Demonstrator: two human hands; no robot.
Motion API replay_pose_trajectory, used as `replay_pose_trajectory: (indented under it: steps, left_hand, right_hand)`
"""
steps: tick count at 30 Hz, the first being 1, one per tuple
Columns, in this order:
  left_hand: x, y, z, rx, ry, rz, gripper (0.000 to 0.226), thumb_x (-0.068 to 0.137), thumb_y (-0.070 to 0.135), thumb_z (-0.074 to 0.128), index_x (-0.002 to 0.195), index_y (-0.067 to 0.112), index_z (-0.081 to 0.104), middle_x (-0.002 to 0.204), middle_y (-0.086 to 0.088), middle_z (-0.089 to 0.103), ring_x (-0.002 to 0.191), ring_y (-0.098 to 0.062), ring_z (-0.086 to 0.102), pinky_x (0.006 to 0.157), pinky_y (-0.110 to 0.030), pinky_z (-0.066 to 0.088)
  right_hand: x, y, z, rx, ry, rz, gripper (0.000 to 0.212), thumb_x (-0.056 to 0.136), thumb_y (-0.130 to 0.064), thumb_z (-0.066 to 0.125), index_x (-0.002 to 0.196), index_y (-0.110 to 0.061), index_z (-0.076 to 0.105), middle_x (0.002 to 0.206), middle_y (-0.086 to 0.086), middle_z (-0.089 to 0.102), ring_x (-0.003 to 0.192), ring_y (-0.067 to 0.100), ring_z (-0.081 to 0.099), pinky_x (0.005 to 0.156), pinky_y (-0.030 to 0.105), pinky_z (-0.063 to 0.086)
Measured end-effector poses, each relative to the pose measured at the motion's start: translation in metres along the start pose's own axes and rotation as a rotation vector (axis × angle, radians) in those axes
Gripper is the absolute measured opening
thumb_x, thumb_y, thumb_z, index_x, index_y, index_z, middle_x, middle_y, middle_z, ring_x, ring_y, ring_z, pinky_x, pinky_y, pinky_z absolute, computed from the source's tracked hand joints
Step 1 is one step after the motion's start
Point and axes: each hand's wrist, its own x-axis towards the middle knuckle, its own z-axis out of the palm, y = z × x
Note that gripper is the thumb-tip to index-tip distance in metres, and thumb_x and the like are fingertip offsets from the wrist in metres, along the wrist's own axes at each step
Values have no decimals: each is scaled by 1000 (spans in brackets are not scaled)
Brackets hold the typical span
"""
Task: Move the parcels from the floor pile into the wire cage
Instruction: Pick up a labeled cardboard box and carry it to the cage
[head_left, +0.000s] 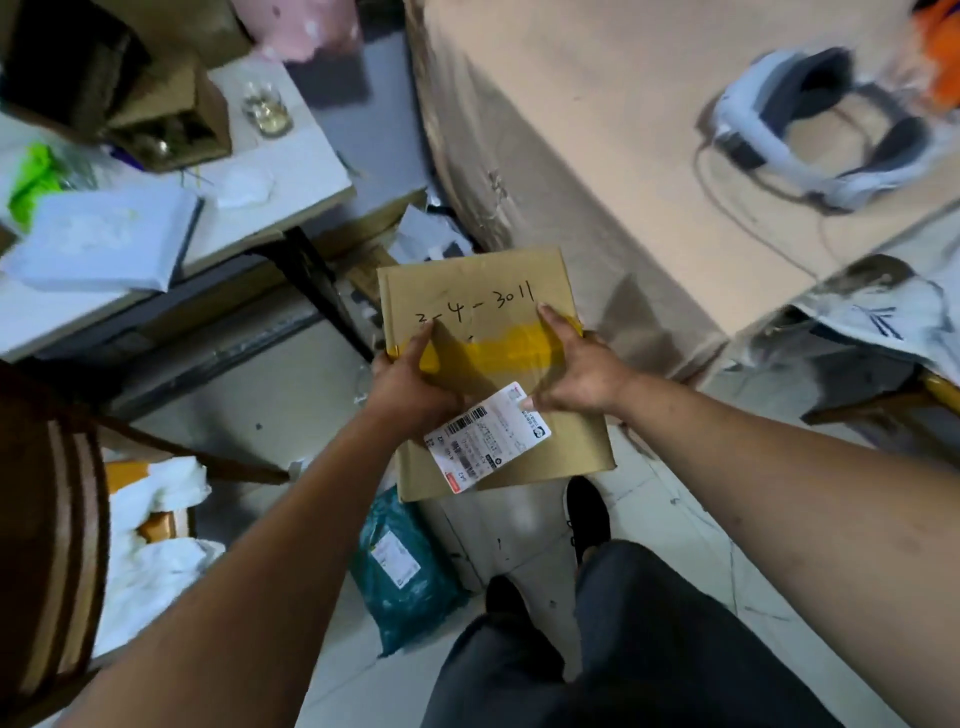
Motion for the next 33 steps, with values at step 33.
replay_pose_trajectory:
  steps: [33]
  left_hand:
    - [-294, 456, 404, 606, -643, 1049, 105, 75, 42, 87, 160, 45, 25, 146, -15, 43, 132, -36, 47, 109, -40, 41]
  right_hand:
    - [-493, 434, -123, 804, 776, 811, 135, 62, -50, 94, 157, -51, -3, 161, 17, 24, 142, 42, 37, 117, 49, 36]
